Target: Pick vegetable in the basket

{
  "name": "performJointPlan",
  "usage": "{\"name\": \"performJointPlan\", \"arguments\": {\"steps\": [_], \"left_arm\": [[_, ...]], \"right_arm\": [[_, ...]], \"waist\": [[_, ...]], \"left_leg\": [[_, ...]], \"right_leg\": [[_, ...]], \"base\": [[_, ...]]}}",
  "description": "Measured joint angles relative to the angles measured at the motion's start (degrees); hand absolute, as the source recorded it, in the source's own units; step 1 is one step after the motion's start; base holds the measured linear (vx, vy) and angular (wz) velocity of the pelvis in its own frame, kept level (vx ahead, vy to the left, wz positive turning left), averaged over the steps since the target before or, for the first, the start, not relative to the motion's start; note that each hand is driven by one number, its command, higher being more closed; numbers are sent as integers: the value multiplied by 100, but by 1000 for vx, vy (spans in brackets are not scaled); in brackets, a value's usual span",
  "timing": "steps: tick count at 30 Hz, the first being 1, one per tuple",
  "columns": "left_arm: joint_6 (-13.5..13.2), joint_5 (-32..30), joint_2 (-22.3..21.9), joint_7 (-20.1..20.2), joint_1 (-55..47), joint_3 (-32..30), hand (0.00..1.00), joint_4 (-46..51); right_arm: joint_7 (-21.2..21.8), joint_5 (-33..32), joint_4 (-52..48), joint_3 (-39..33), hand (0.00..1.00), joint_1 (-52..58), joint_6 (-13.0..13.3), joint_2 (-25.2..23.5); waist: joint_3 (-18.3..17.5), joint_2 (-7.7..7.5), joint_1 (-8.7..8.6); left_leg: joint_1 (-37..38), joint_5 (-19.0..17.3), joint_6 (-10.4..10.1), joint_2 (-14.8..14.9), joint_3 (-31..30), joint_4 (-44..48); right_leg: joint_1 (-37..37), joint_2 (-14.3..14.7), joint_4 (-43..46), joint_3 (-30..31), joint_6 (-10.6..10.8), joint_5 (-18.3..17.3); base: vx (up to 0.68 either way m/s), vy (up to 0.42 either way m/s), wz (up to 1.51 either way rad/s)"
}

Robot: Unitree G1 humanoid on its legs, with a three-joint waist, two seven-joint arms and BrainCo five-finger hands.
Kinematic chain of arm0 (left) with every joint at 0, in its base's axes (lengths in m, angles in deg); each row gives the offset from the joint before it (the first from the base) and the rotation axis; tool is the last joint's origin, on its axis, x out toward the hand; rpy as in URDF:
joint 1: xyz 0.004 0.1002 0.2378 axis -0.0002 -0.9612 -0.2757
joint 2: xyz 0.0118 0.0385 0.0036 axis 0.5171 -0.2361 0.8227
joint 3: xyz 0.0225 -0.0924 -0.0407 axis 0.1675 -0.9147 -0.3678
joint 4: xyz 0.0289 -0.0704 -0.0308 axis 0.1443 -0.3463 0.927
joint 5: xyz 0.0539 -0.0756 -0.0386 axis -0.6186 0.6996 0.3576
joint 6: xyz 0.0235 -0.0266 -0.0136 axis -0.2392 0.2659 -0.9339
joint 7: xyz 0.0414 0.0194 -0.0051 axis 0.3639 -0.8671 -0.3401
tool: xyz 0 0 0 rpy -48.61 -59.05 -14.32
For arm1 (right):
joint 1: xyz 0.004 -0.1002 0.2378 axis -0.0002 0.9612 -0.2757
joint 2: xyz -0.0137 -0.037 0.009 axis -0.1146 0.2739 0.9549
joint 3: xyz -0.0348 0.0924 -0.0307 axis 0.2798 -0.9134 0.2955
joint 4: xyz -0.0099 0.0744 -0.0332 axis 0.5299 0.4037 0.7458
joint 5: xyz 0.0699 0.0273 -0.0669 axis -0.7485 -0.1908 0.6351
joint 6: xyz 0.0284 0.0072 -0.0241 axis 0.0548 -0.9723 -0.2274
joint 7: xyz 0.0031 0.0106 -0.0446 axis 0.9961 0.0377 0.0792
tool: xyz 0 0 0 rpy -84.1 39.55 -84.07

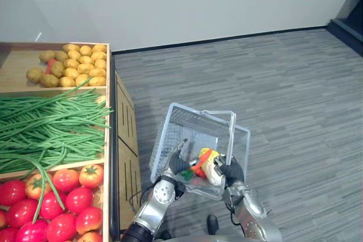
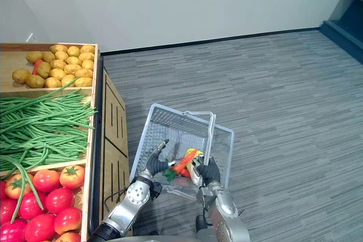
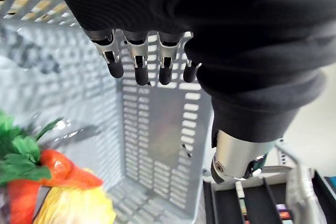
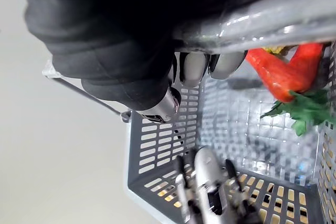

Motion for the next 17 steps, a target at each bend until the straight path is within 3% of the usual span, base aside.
{"name": "performJointPlan", "arguments": {"steps": [5,10,17], "left_arm": [[-177,22,66,7,-354,-290,0,691],[-361,619,59,2,-1022,-1074,0,1264],[-421,1376,-15,-2,-1806,-2094,0,1309]], "right_arm": [[-85,310,221,-632,100,33,-2,-15],[-180,694,224,-1274,100,96,-3,-14],[-348,1166,464,-2087,100,116,7,-11]], "waist": [[-7,13,2],[-39,67,32],[-58,94,160]], "left_leg": [[10,33,16,-28,-71,-39],[50,124,41,-61,-146,-201],[265,216,26,-83,-234,-535]], "right_leg": [[25,-21,1,-104,8,-17],[27,-23,5,-175,17,-24],[209,-45,21,-317,63,-145]], "base": [[-10,-3,8],[-20,-8,9],[-41,-12,11]]}}
